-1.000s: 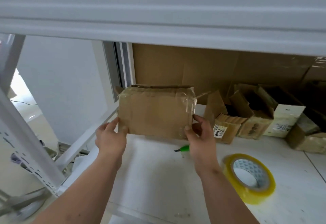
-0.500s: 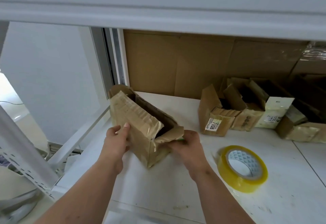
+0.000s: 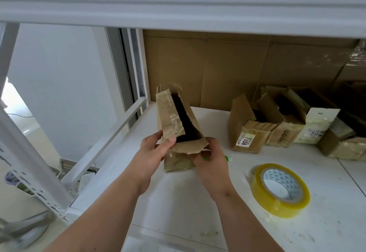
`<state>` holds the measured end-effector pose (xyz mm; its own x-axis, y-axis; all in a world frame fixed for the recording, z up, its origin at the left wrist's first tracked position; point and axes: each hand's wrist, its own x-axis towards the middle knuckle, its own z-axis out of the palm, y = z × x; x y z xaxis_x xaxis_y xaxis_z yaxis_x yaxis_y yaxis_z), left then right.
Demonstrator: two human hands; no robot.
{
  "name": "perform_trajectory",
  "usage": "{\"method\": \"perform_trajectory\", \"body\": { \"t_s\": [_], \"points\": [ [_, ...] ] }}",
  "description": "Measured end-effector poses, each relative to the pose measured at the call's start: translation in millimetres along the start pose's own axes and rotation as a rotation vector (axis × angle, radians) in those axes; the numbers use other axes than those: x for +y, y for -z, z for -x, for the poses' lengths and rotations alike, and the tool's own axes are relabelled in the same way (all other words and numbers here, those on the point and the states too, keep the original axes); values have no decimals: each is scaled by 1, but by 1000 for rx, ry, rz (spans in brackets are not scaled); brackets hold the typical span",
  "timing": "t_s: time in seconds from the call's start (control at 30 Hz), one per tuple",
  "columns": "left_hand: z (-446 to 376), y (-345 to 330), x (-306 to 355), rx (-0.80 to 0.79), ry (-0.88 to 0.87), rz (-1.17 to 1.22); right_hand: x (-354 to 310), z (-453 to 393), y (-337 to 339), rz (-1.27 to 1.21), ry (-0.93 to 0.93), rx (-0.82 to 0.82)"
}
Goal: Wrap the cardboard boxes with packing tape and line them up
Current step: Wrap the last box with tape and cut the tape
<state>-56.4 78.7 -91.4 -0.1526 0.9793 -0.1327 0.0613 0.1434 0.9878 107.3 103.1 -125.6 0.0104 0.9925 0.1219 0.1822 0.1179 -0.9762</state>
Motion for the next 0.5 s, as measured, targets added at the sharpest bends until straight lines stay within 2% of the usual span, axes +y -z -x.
{"method": "perform_trajectory", "body": {
  "t_s": [0.13, 0.23, 0.3, 0.4, 0.5],
  "points": [
    [-13, -16, 13, -47, 2, -8, -6, -9, 12, 48, 28, 60],
    [-28, -28, 23, -67, 5, 16, -6, -21, 20, 204, 33, 83],
    [-39, -35, 28, -141, 18, 64, -7, -30, 25, 270, 22, 89],
    [-59, -45, 32, -242, 15, 126, -10, -43, 31, 246, -29, 103],
    [-70, -59, 35, -274, -8, -14, -13, -52, 38, 175, -64, 75]
  ]
}}
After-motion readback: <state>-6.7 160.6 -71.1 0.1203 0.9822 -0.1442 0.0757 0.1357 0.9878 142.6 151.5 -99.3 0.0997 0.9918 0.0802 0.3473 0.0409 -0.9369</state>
